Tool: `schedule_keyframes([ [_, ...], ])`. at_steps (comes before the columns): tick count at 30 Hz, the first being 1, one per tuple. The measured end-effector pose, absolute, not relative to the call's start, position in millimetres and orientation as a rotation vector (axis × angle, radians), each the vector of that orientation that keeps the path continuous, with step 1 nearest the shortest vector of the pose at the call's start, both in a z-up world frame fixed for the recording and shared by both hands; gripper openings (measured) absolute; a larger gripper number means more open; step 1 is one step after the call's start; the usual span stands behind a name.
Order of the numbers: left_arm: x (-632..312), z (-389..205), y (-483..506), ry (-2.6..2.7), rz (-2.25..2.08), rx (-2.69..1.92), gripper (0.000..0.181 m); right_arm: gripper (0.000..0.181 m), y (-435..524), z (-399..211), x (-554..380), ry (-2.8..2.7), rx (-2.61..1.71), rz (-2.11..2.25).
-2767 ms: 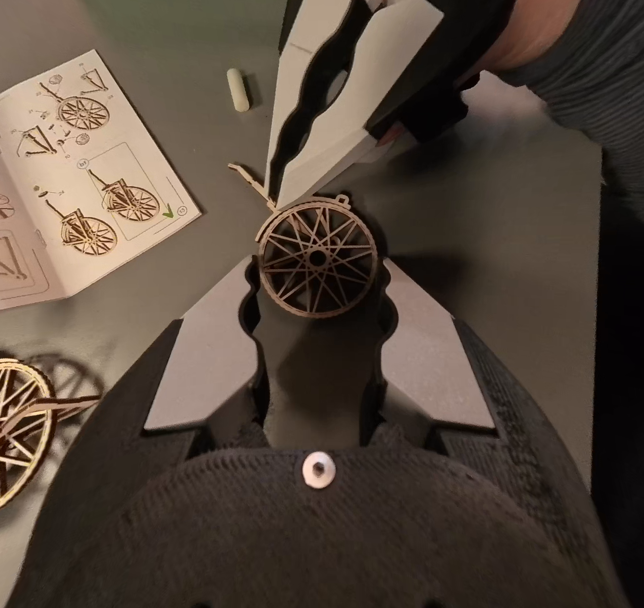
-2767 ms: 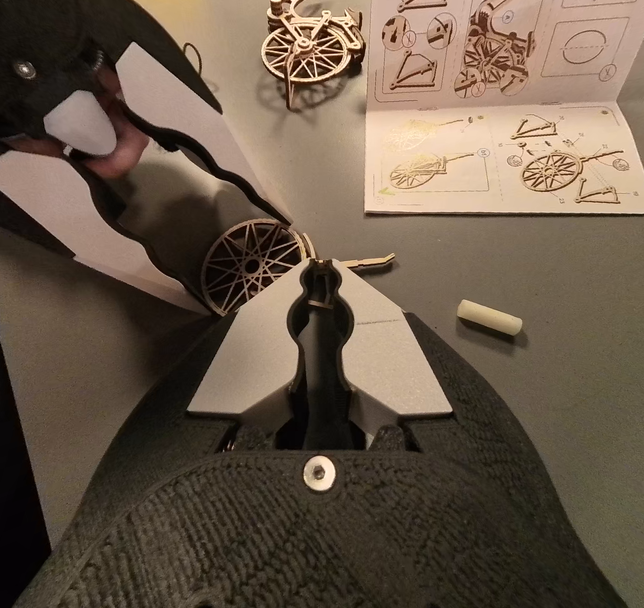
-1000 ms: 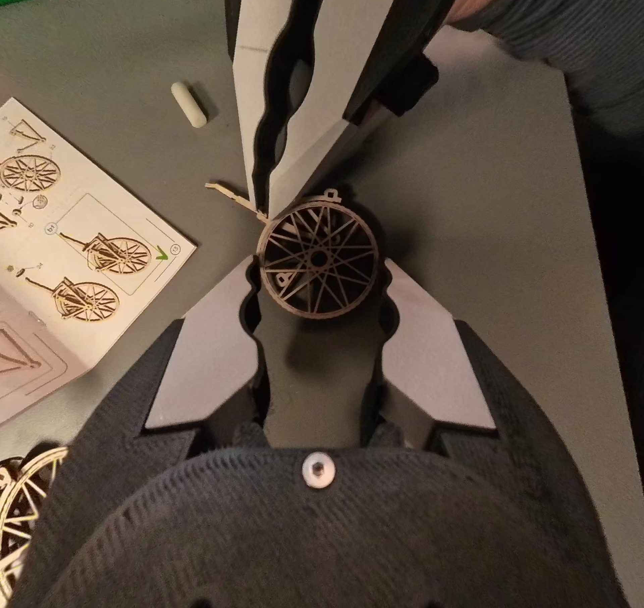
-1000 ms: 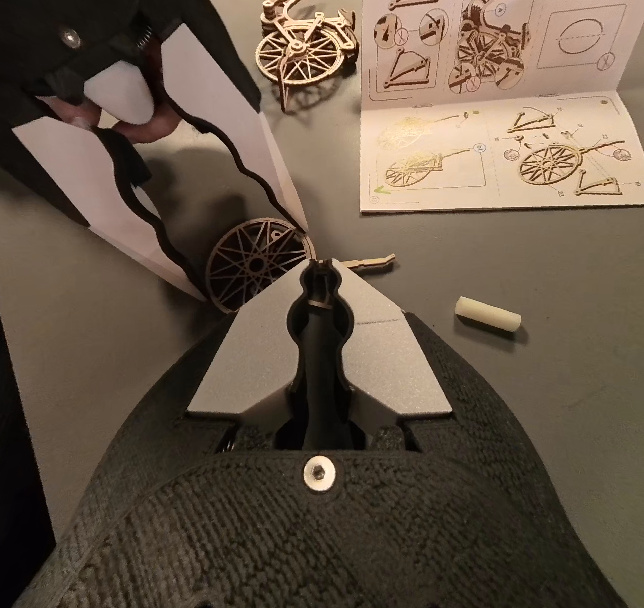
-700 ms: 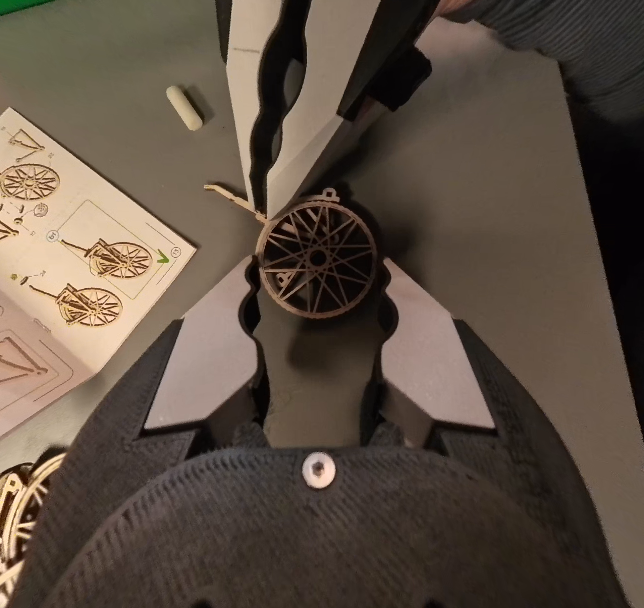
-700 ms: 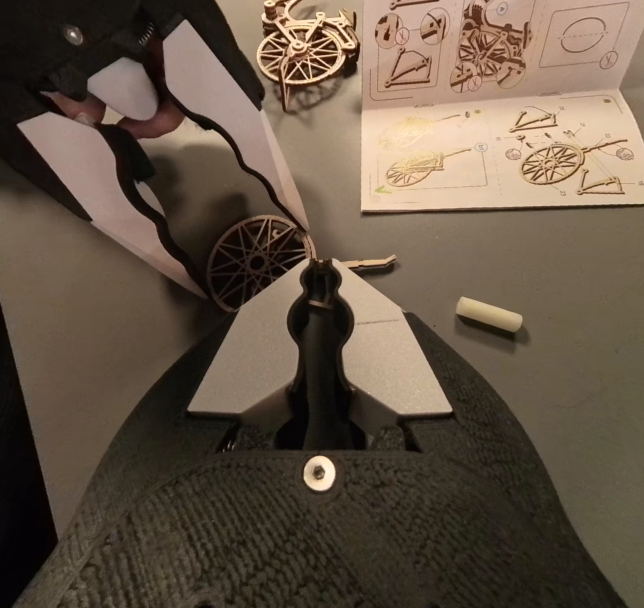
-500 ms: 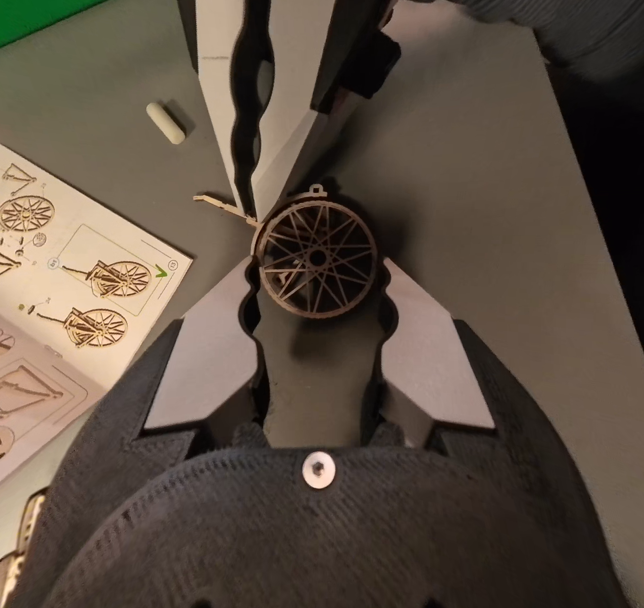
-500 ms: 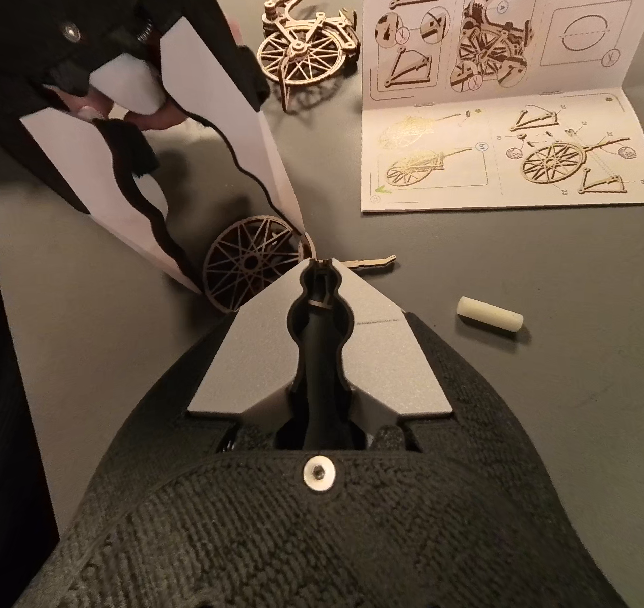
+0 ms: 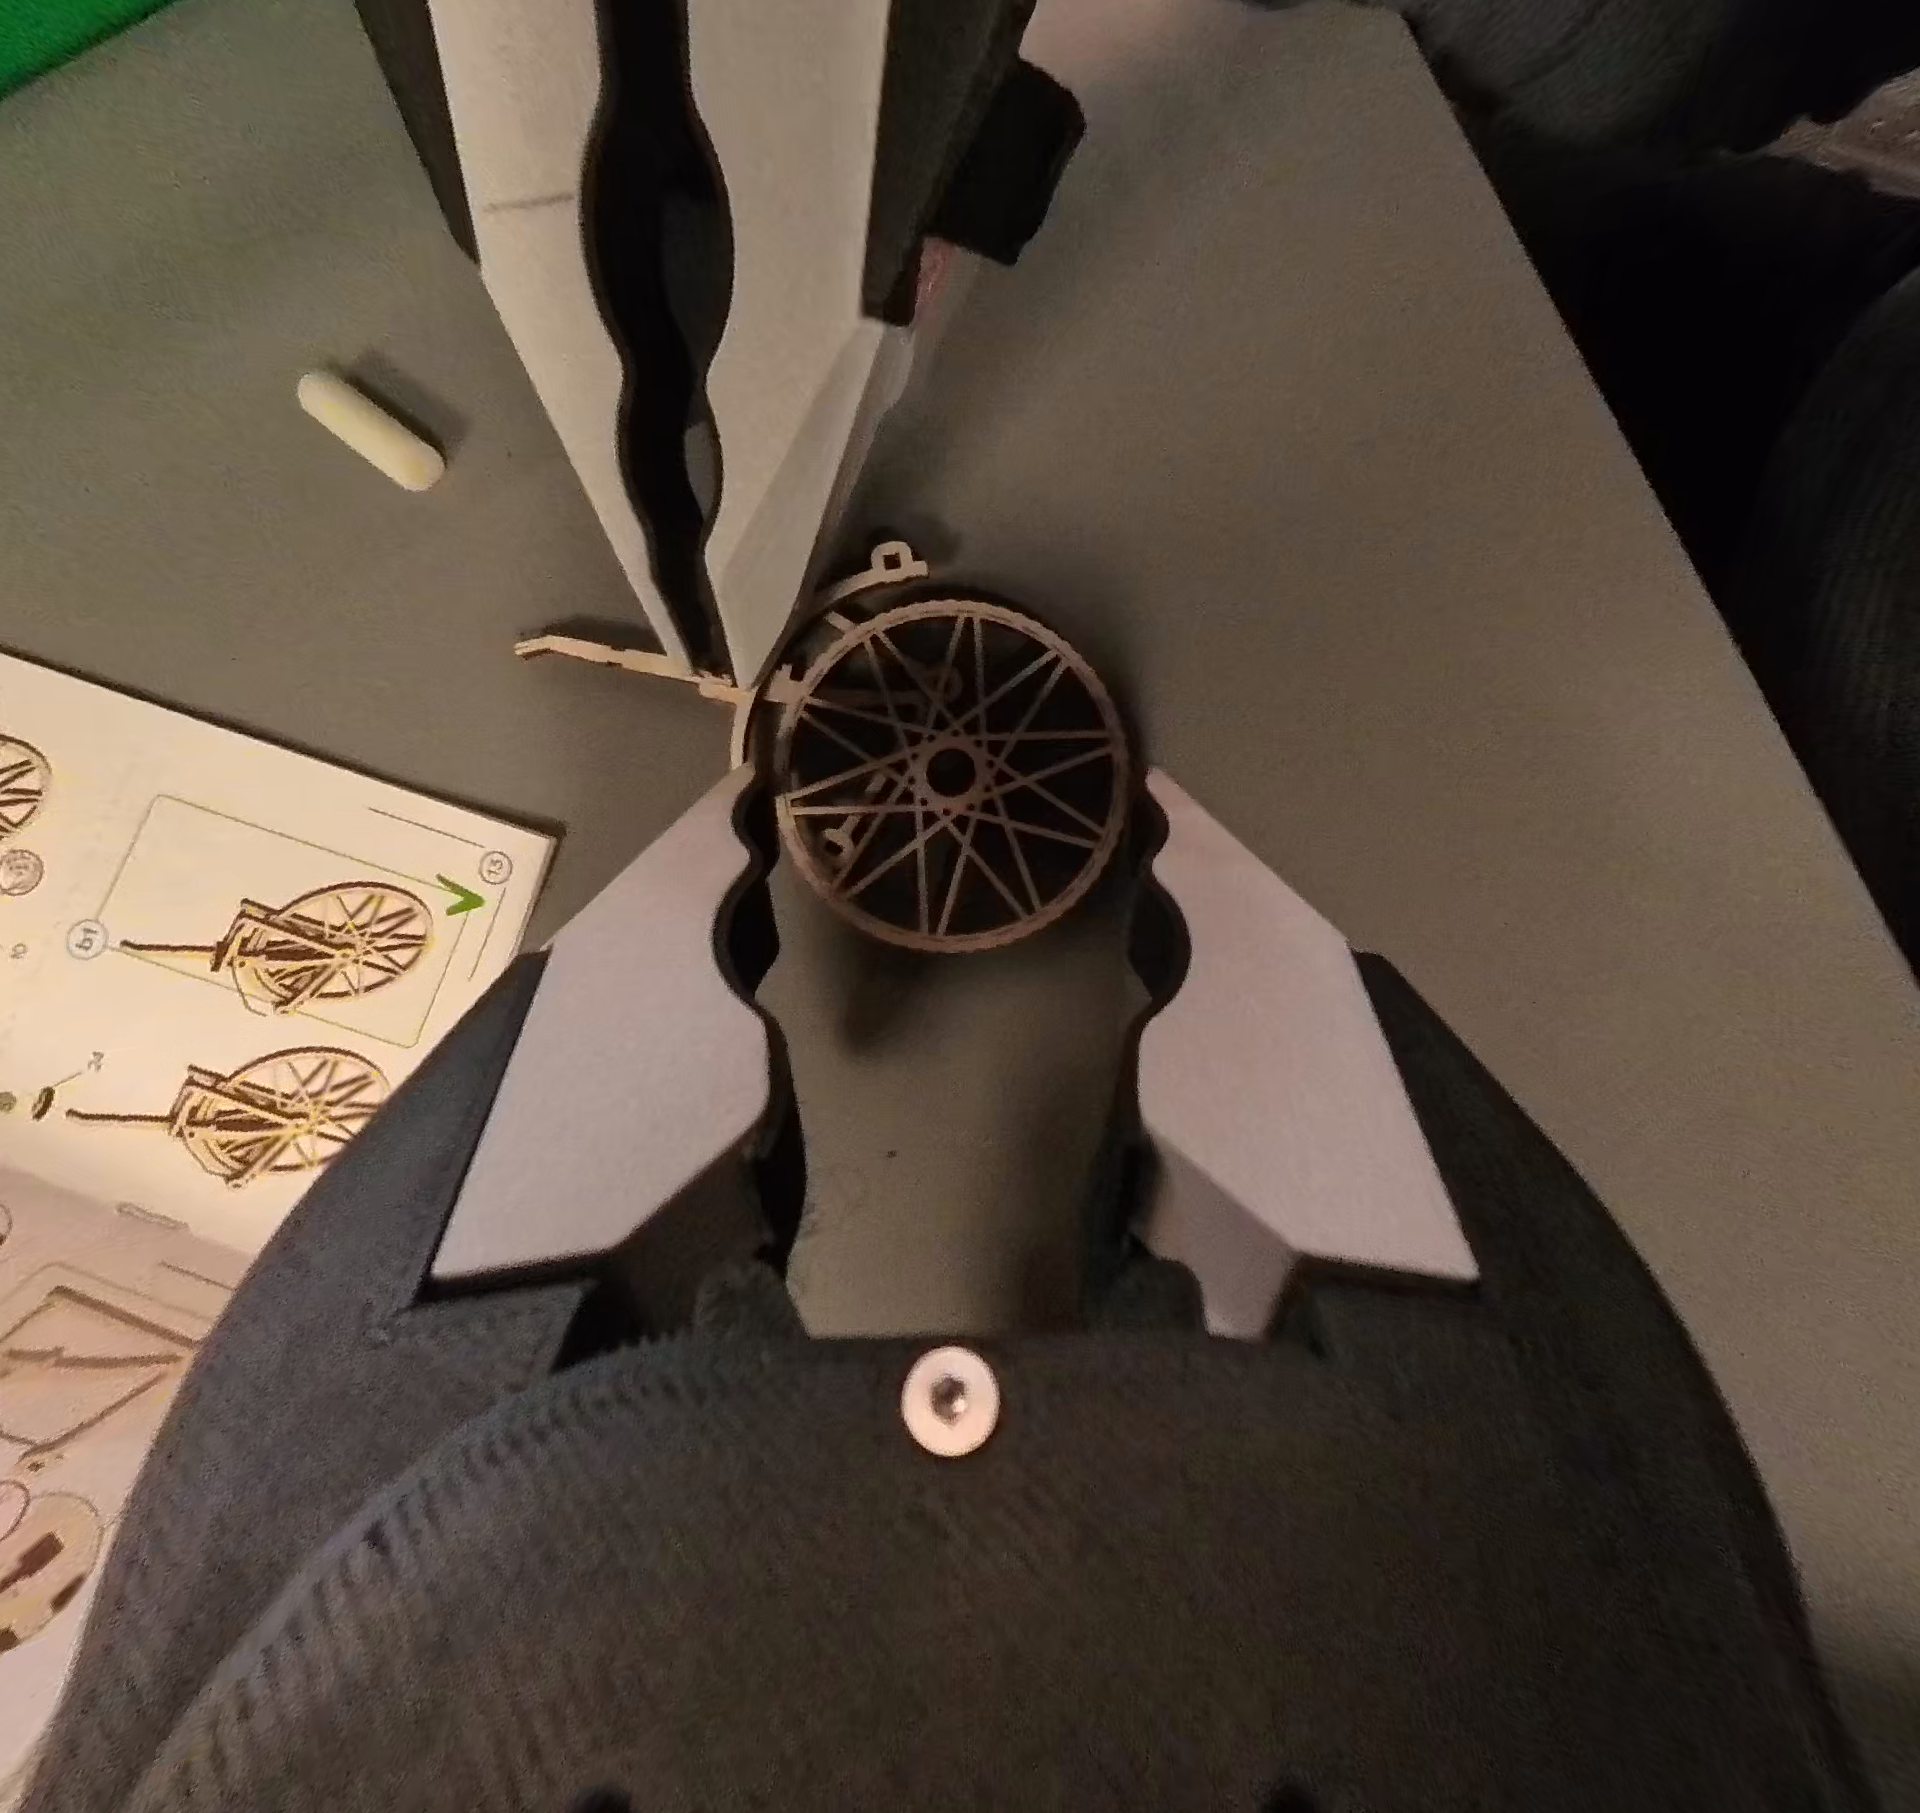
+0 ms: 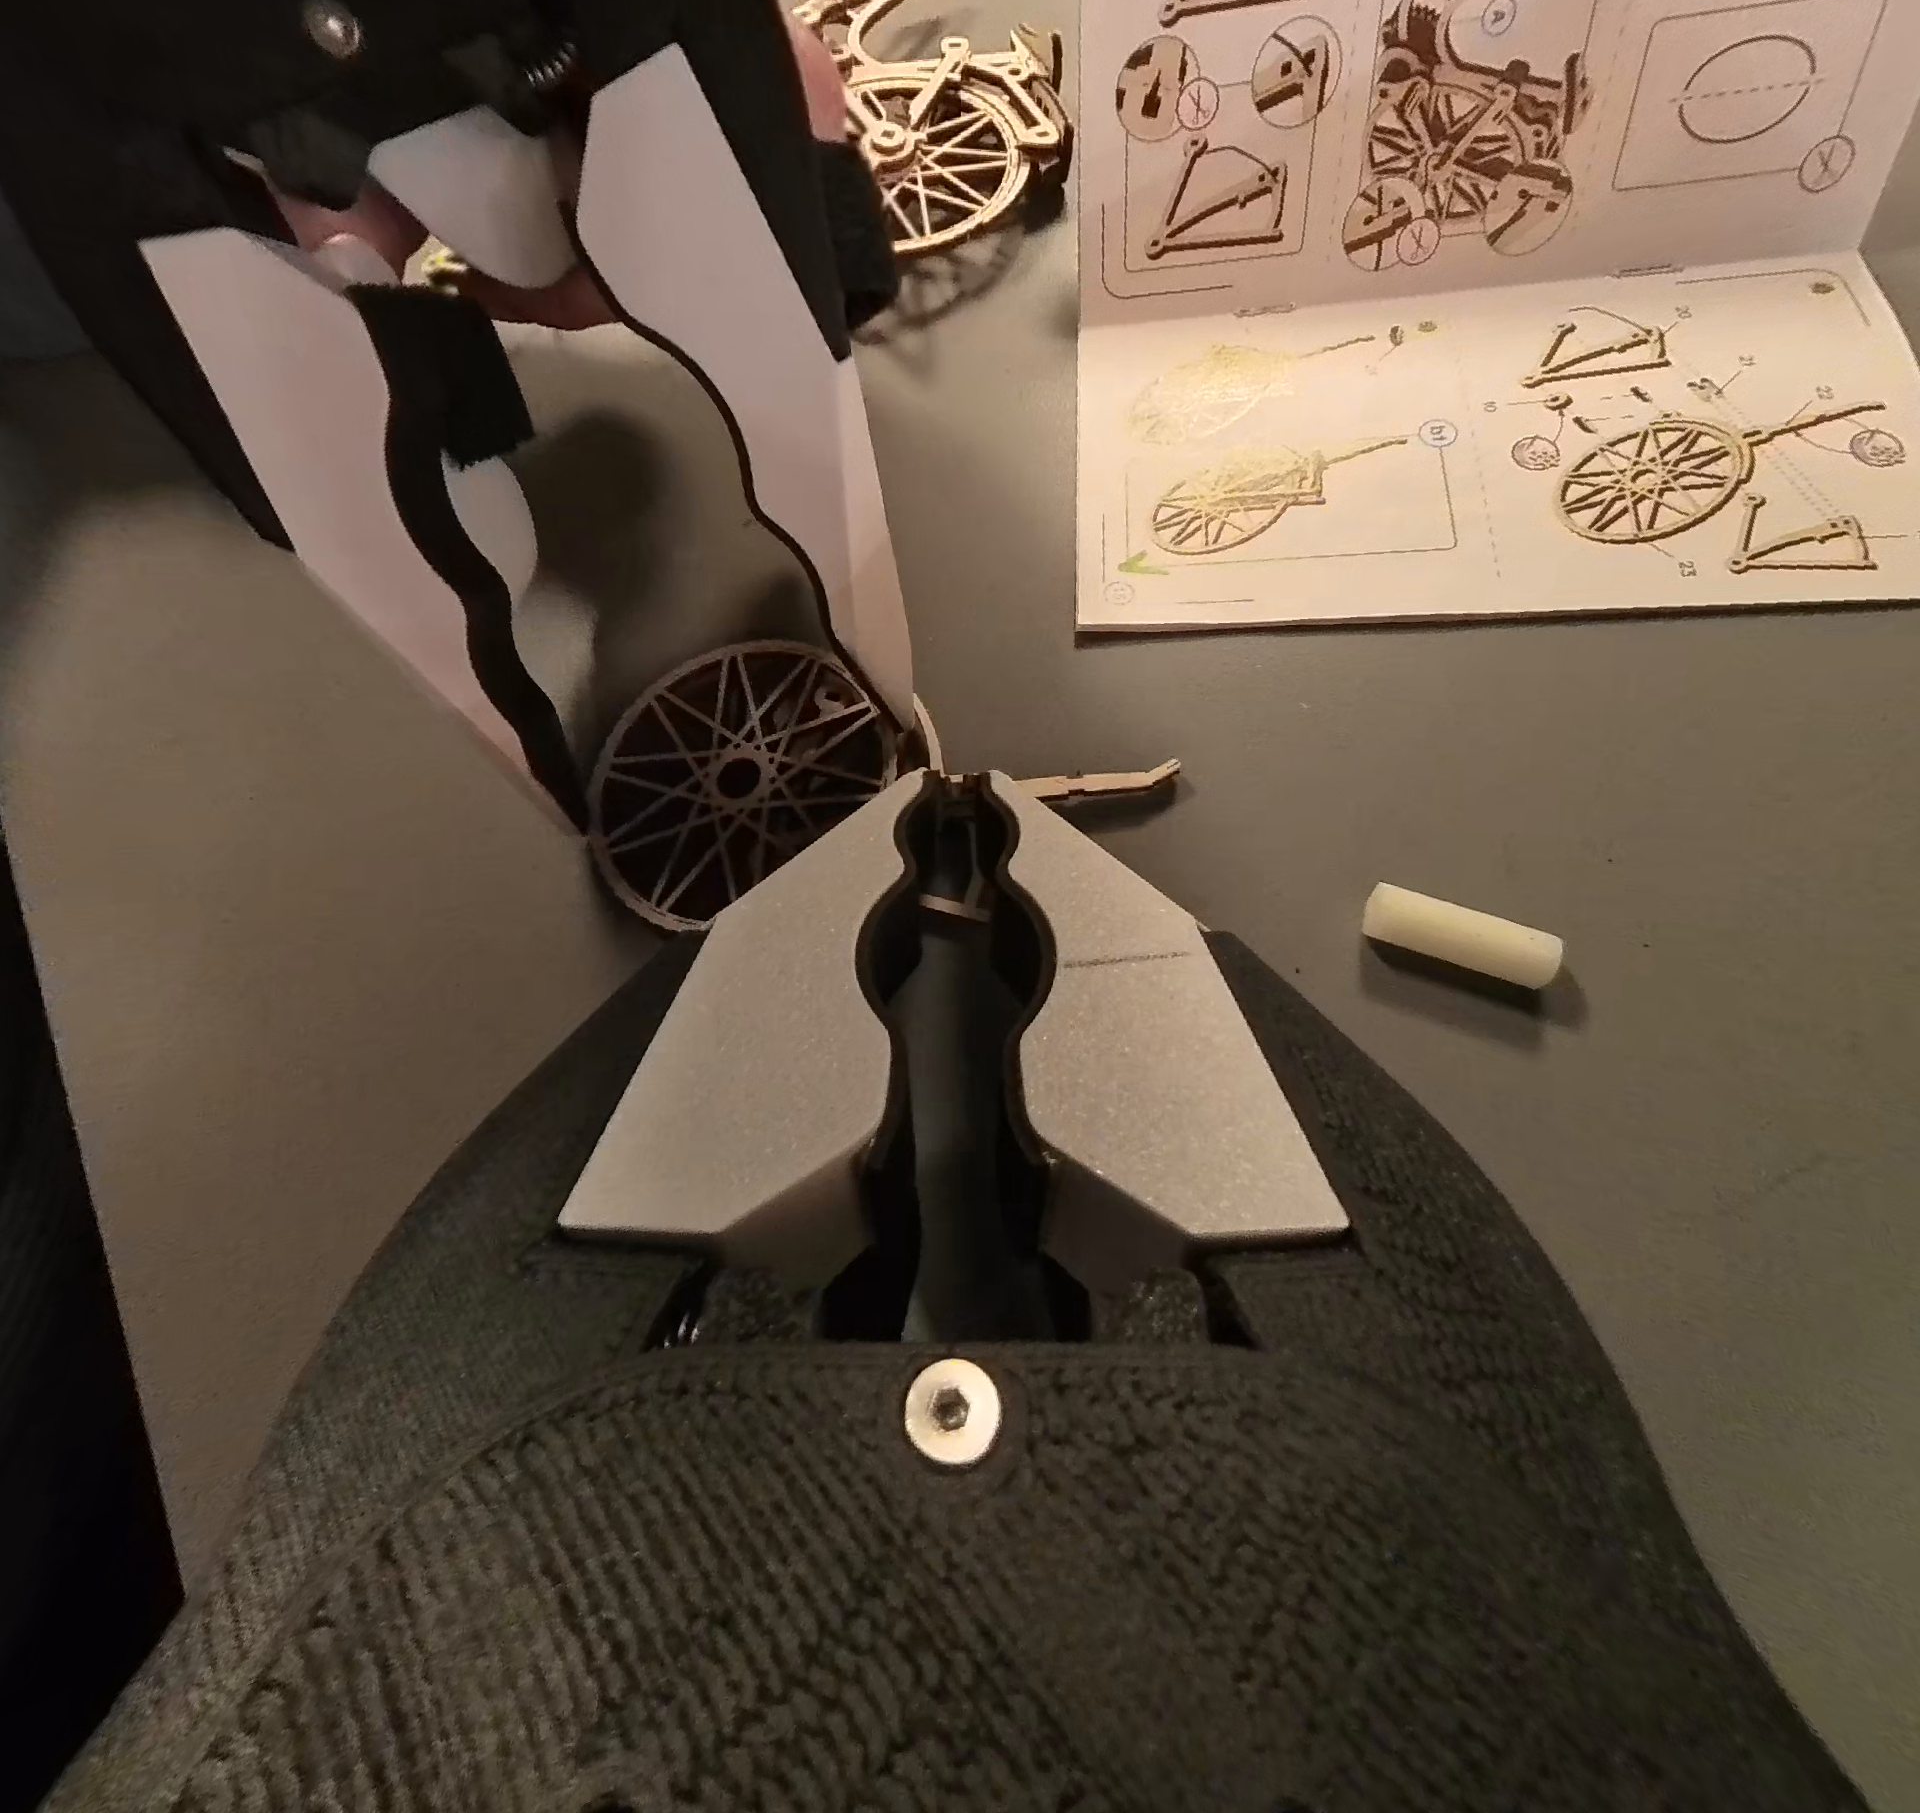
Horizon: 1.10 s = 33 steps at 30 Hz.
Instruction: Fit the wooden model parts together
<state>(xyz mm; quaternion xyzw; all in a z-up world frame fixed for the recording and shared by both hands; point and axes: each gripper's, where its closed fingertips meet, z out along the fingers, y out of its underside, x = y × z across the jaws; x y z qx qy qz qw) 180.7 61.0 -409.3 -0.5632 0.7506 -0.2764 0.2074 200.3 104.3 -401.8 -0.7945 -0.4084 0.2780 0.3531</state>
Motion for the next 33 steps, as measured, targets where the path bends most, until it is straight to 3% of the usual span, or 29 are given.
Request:
schedule_keyframes([
  [14,180.4,-399.8,58.8,1.758,-0.785,-1.745,0.067,0.004,104.2,-401.9,200.2,-1.060,-2.052,0.711],
  [33,180.5,-408.6,58.7,1.739,-0.725,-1.748,0.067,0.004,104.2,-401.7,200.3,-1.060,-2.052,0.713],
])
